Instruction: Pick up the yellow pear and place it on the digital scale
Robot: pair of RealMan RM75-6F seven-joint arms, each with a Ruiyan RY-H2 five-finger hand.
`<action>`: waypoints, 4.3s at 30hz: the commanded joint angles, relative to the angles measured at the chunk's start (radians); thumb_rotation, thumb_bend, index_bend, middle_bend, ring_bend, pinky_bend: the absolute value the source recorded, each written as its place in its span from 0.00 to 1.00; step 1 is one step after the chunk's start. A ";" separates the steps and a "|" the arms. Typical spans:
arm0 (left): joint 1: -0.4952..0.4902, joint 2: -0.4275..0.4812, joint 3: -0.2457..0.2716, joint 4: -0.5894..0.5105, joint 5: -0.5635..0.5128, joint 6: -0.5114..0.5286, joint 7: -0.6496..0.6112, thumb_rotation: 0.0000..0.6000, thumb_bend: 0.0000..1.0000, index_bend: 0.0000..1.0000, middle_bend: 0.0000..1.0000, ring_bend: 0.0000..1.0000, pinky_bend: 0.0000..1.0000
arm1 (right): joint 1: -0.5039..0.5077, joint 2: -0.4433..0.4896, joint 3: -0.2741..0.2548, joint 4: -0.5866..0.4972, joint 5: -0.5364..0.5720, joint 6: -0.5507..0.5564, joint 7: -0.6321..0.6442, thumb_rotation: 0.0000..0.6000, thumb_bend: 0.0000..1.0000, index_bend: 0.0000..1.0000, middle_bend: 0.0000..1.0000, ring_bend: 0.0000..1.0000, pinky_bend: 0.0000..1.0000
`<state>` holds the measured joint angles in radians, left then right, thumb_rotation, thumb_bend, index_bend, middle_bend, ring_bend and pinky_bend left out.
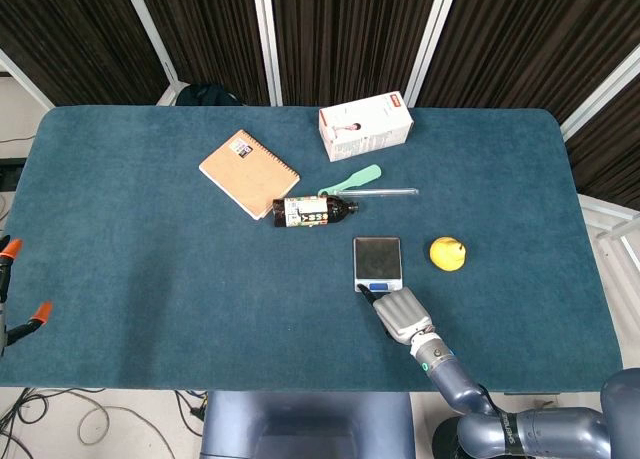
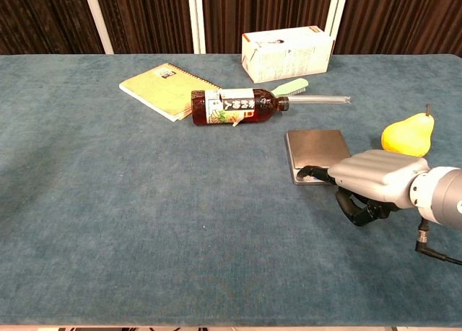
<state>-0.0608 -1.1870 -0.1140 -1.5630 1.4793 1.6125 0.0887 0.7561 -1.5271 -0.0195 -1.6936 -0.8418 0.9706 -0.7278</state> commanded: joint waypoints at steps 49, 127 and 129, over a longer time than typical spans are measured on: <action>0.001 -0.002 -0.001 -0.003 -0.001 0.003 0.007 1.00 0.19 0.09 0.05 0.00 0.08 | -0.021 0.205 0.203 0.082 0.010 0.027 0.199 1.00 0.44 0.00 0.07 0.00 0.02; -0.001 0.002 0.007 -0.018 -0.003 -0.014 0.012 1.00 0.19 0.09 0.05 0.00 0.07 | -0.131 -0.019 0.229 0.472 -0.072 -0.111 0.657 1.00 0.42 0.15 0.16 0.22 0.35; -0.001 0.003 0.007 -0.019 -0.004 -0.016 0.012 1.00 0.19 0.09 0.05 0.00 0.07 | -0.129 -0.024 0.230 0.476 -0.068 -0.106 0.642 1.00 0.42 0.18 0.19 0.26 0.40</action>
<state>-0.0617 -1.1842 -0.1073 -1.5818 1.4753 1.5968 0.1005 0.6247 -1.5465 0.2113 -1.2222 -0.9134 0.8608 -0.0787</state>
